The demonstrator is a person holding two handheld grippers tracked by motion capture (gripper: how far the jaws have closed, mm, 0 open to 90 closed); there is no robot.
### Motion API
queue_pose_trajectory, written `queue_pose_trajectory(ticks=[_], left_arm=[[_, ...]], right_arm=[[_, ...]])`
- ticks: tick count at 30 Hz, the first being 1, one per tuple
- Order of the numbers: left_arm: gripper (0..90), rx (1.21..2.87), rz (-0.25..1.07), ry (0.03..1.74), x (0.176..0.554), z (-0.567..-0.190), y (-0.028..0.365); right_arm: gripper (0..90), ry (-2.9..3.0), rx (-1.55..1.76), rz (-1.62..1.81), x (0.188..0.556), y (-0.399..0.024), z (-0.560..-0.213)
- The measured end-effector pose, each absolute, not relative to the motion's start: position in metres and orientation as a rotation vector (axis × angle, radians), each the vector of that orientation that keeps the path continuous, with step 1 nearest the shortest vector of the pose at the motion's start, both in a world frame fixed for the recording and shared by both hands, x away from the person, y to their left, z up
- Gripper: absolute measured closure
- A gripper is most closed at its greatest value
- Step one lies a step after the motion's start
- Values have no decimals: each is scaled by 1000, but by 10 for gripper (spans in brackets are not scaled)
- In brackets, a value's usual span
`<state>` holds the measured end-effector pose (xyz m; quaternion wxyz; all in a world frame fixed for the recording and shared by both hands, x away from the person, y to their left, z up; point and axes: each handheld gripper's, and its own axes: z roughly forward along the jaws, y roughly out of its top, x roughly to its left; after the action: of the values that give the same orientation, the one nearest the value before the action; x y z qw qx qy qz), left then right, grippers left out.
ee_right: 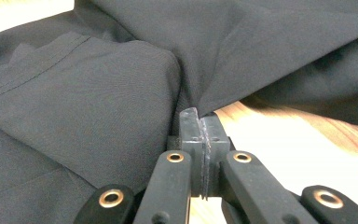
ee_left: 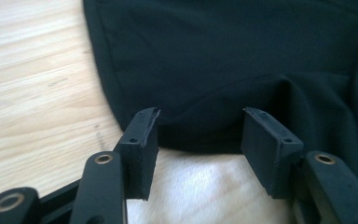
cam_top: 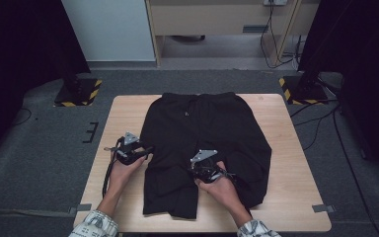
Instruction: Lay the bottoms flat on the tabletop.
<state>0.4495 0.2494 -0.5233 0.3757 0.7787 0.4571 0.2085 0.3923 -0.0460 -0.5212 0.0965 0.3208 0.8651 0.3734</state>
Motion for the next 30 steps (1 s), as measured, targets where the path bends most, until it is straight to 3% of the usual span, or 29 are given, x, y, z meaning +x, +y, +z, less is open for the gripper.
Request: queue_pose_trajectory(ticks=[4,10,30], left_arm=[[564,2027,520,1162,465,-526,243],[896,2032,461,1151,479,-526,241],[897,2015,527,1214,474,-523,257]], right_arm=[[900,2545,956,1115,390,-49,-521],[900,2521,978,1140,386,-54,-517],[900,2475,1088,986,396,-106,-523]])
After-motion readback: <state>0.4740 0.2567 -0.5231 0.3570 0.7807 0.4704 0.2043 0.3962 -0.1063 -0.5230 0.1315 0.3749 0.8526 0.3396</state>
